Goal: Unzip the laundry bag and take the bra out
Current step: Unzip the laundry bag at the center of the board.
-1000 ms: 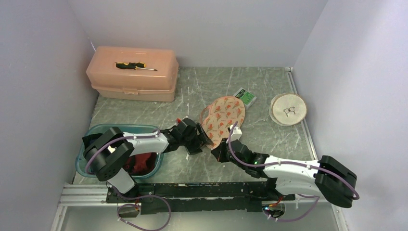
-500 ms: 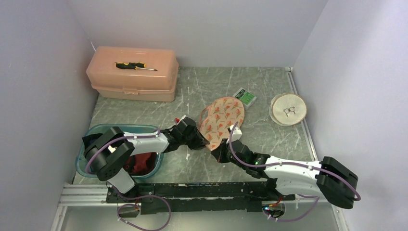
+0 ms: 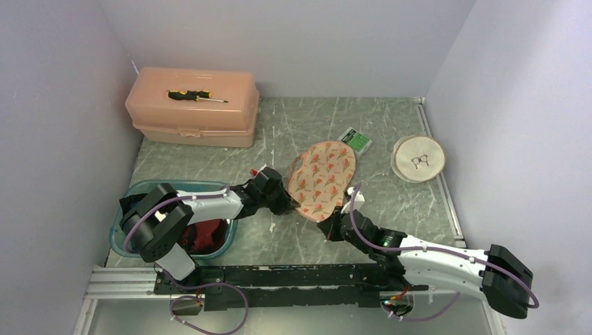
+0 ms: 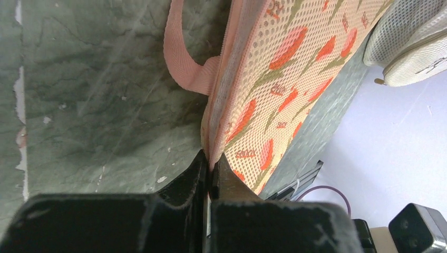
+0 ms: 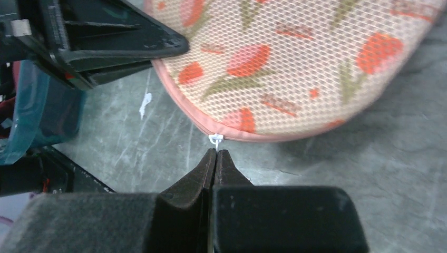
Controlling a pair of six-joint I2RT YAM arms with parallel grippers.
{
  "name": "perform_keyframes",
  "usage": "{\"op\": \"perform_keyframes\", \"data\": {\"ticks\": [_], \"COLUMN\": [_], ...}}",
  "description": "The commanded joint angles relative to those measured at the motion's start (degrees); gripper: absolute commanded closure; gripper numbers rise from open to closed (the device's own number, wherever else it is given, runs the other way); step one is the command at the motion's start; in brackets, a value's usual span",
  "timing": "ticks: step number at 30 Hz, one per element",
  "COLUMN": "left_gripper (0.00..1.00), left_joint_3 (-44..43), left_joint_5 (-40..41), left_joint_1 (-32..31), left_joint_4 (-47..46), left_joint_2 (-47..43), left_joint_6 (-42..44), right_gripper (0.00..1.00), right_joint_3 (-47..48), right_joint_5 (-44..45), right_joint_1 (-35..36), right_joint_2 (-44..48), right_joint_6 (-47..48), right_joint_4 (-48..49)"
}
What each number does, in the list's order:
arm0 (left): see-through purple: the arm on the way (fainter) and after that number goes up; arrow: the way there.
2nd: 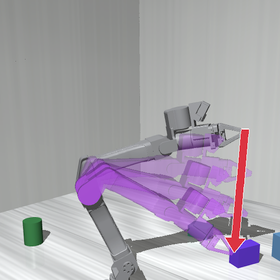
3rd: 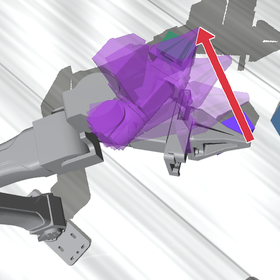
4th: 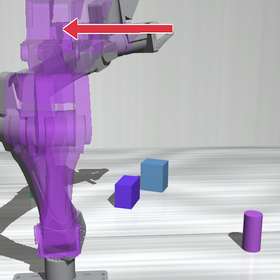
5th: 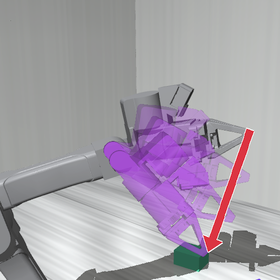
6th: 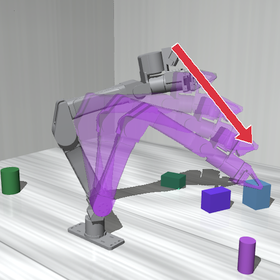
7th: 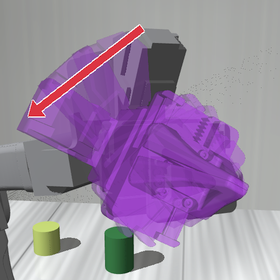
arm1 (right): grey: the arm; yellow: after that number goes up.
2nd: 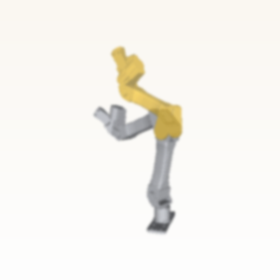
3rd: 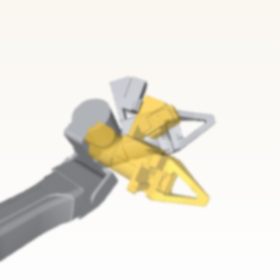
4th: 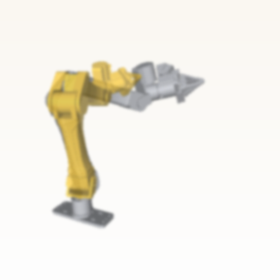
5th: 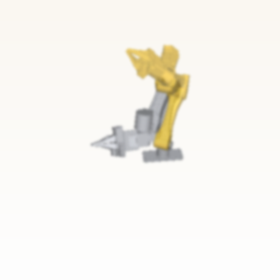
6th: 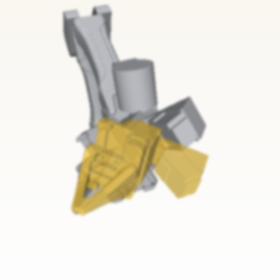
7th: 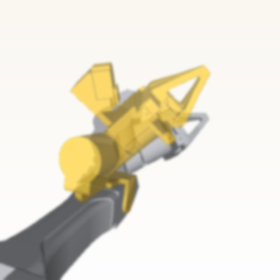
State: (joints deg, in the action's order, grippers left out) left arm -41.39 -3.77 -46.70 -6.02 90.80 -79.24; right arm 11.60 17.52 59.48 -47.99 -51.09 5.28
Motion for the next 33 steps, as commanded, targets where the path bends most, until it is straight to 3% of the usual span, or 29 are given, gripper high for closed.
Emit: {"op": "perform_keyframes", "data": {"ticks": [1,9,16,18,21,23,25,28,33], "left_gripper": [0.97,0.97,0.96,0.89,0.55,0.38,0.31,0.28,0.26], "left_joint_3": [-0.3,-2.2,-7.5,-8.5,-9.6,-10.0,-10.0,-5.6,3.4], "left_joint_5": [1.3,-2.9,-11.4,-12.7,-13.8,-13.9,-13.6,-13.7,-13.9], "left_joint_1": [1.6,4.2,9.9,11.1,11.7,11.7,11.7,11.6,9.7], "left_joint_4": [1.7,5.7,10.7,10.5,10.6,12.6,15.7,16.5,10.5], "left_joint_2": [-3.0,-3.5,1.2,2.0,1.5,0.0,-2.7,-8.4,-15.9], "left_joint_6": [4.3,12.6,22.0,23.1,24.3,24.9,25.0,22.9,14.2], "right_gripper": [1.0,1.0,1.0,1.0,1.0,1.0,1.0,1.0,1.0], "right_joint_3": [-0.6,0.6,3.8,5.4,7.4,9.1,11.4,14.3,15.4], "right_joint_5": [5.3,8.9,2.0,1.1,-0.1,-0.7,-1.1,-1.1,-1.0], "right_joint_1": [0.3,-0.3,1.2,2.0,2.5,2.6,2.6,2.6,2.5], "right_joint_2": [3.1,1.5,-4.4,-7.2,-10.9,-13.1,-15.5,-19.1,-21.6], "right_joint_6": [-3.7,-6.2,2.7,3.6,3.6,3.4,3.2,2.8,0.9], "right_joint_4": [-8.7,-11.0,-1.0,0.7,3.8,5.3,5.8,6.1,7.3]}}
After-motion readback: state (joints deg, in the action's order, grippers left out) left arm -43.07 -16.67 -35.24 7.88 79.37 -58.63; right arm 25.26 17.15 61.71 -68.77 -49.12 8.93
